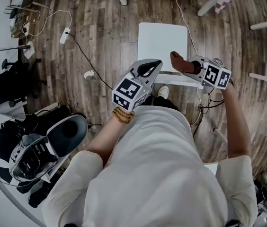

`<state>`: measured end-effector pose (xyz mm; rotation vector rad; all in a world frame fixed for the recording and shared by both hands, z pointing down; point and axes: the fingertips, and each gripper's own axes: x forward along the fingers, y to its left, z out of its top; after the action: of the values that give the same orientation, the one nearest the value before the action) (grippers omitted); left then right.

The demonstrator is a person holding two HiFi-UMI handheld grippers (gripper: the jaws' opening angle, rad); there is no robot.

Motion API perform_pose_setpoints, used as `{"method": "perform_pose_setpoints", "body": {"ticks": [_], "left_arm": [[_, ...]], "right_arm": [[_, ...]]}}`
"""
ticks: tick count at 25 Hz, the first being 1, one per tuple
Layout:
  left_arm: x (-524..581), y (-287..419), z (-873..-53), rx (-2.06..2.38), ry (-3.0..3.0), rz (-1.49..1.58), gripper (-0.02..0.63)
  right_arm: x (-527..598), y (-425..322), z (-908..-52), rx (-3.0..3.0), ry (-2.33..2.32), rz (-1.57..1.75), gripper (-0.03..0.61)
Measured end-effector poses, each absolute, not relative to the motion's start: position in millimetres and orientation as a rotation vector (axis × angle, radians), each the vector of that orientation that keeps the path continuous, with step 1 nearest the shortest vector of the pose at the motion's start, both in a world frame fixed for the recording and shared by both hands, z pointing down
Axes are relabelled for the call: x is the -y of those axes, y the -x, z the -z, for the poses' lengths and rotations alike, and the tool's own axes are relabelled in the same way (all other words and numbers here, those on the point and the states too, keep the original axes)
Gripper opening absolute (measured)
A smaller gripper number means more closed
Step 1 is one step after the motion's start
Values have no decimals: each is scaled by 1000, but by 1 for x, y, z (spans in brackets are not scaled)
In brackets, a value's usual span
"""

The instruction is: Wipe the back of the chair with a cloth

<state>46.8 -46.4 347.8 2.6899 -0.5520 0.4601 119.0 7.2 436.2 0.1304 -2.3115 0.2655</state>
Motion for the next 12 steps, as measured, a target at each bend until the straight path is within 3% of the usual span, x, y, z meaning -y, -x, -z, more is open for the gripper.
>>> {"method": "perform_pose_setpoints", "body": {"ticks": [6,12], "left_arm": [[59,-48,-296,614,-2779,-334,31],[63,-49,-234,642,-2863,-168,31]], "right_arm": [[32,-109,-335,2576,-789,-305,77],[37,-102,-245,2662,-1146,-189,78]]}}
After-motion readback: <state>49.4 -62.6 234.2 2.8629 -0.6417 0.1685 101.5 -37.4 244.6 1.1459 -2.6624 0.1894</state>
